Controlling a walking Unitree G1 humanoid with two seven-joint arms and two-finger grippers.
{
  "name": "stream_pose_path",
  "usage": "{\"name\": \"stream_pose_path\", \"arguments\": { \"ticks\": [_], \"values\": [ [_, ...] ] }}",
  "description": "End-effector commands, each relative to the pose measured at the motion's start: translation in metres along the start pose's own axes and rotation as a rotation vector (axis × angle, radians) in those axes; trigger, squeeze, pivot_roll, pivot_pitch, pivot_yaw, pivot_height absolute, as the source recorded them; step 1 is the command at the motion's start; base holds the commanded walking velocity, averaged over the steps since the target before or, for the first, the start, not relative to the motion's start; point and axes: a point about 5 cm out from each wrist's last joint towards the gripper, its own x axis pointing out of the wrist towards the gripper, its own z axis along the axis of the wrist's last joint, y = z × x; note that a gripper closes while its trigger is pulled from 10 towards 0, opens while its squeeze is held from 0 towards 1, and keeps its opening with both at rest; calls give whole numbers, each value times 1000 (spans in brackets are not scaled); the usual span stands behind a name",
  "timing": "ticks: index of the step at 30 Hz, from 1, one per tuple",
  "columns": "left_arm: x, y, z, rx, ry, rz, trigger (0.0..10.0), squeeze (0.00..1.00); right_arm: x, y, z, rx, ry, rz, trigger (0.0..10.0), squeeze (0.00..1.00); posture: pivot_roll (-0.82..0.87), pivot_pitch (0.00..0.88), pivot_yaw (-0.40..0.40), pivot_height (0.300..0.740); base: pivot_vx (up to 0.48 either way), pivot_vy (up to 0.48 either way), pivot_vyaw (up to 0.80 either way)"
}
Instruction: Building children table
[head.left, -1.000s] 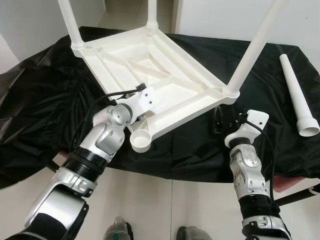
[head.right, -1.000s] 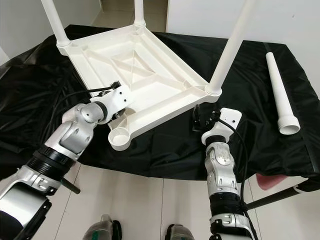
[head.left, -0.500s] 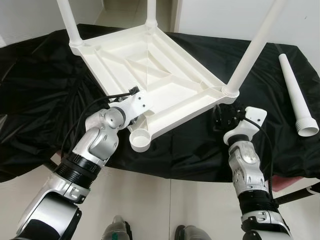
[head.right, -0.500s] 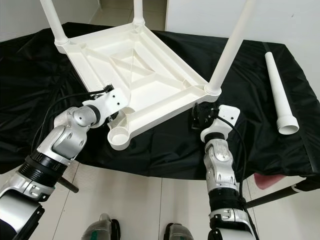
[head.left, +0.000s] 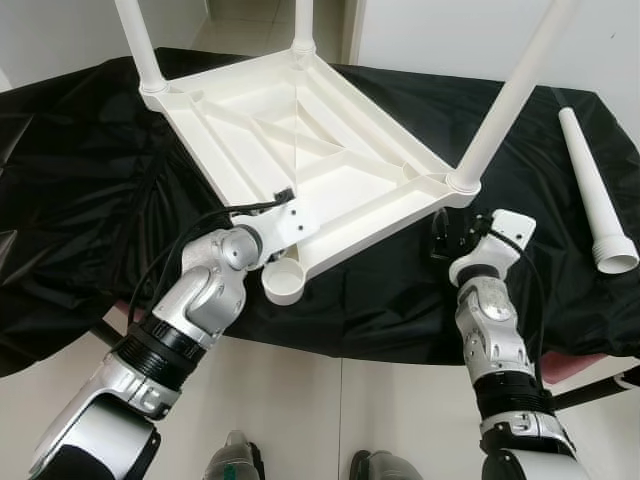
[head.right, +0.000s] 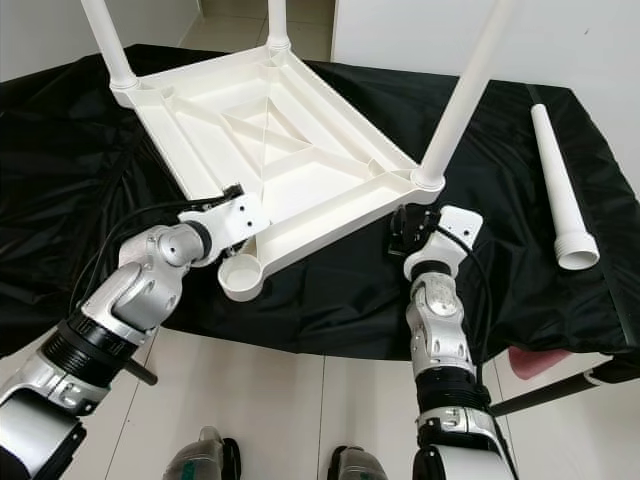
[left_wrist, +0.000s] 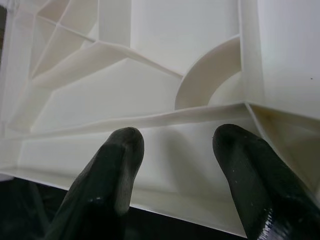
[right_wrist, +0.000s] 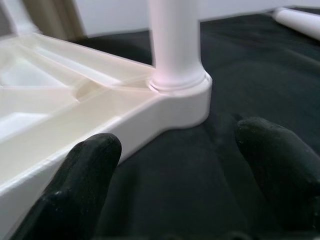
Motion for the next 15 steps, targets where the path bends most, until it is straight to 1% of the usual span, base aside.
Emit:
{"name": "stream_pose_path", "arguments": {
  "ticks": [1, 4, 8, 10, 11, 13, 15],
  "values": [
    [-1, -17, 7, 36, -38, -98, 10000, 0, 3, -6, -6, -22, 46, -69, 10000, 0, 29, 80, -9, 740, 0, 0, 0],
    [-1, -20, 12, 35, -52, -113, 10000, 0, 5, -11, -11, -57, 84, -139, 10000, 0, 28, 79, -6, 740, 0, 0, 0],
    [-1, -21, 13, 36, -53, -115, 10000, 0, 6, -11, -11, -63, 89, -150, 10000, 0, 28, 79, -6, 740, 0, 0, 0],
    [-1, -22, 15, 37, -60, -120, 10000, 0, 7, -14, -13, -51, 99, -161, 10000, 0, 29, 79, -1, 740, 0, 0, 0],
    [-1, -24, 19, 37, -74, -128, 10000, 0, 10, -16, -15, -32, 113, -177, 10000, 0, 34, 81, 0, 740, 0, 0, 0],
    [-1, -24, 19, 37, -74, -128, 10000, 0, 10, -16, -15, -32, 113, -177, 10000, 0, 34, 81, 0, 740, 0, 0, 0],
    [0, -28, 31, 39, -105, -144, 10000, 0, 19, -17, -12, 12, 120, -185, 10000, 0, 37, 88, 1, 740, 0, 0, 0]
  ]
}}
